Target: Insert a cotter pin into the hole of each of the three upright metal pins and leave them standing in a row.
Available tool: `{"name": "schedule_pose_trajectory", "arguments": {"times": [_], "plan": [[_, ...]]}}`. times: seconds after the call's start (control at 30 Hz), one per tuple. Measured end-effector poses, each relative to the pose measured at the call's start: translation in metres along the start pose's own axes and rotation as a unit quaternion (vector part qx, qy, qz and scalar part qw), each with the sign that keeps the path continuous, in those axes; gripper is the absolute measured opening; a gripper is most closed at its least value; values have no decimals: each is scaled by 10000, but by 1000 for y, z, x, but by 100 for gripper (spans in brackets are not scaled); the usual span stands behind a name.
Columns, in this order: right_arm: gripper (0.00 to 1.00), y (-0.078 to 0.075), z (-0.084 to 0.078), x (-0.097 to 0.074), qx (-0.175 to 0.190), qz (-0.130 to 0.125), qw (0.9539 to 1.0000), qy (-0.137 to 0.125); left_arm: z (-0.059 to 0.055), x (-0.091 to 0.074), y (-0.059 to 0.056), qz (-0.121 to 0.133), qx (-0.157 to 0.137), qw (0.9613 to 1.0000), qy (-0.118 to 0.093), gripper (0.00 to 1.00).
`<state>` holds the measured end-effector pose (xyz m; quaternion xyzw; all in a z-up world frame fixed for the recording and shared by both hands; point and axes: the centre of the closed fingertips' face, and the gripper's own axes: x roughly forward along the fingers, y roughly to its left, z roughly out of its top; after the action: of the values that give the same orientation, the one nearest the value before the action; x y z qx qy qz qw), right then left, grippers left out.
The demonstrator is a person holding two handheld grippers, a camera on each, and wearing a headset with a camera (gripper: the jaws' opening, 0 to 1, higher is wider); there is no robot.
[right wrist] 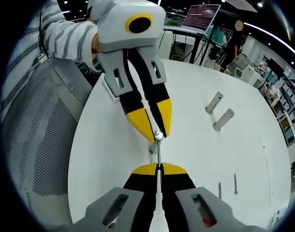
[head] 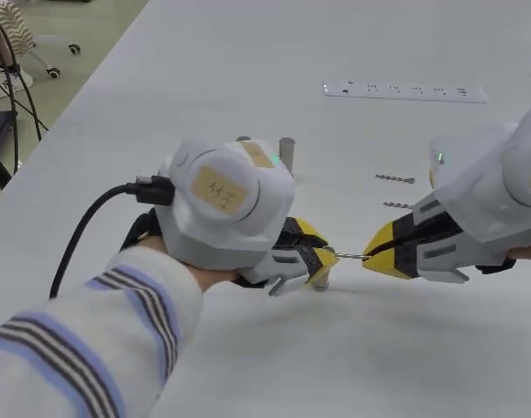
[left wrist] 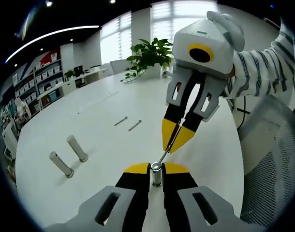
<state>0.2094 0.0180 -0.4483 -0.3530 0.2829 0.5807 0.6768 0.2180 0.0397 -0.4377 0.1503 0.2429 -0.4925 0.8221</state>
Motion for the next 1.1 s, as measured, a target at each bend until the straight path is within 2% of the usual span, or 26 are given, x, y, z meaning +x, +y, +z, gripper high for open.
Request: {"name": "schedule_pose_trajectory", "arguments": {"times": [0.13, 0.53, 0.8, 0.97, 1.1], "plan": [[0, 1, 3, 2, 18, 21, 10000, -68, 0, 0, -1, -30, 27, 10000, 10, 6], [0, 0, 12, 10, 132, 92, 9991, -383, -1, 1, 0, -55, -199, 9998, 32, 5], [0, 1, 20, 15, -14, 151, 9981, -596, -1, 1, 1, -59, -324, 9994, 48, 5], [5, -1, 19, 14, -55, 106, 9980, -614, -1, 1, 1, -52, -342, 9994, 46, 6], [4, 0, 15, 11, -49, 117, 9984, -556, -1, 1, 1, -57, -349, 9994, 50, 6]]}}
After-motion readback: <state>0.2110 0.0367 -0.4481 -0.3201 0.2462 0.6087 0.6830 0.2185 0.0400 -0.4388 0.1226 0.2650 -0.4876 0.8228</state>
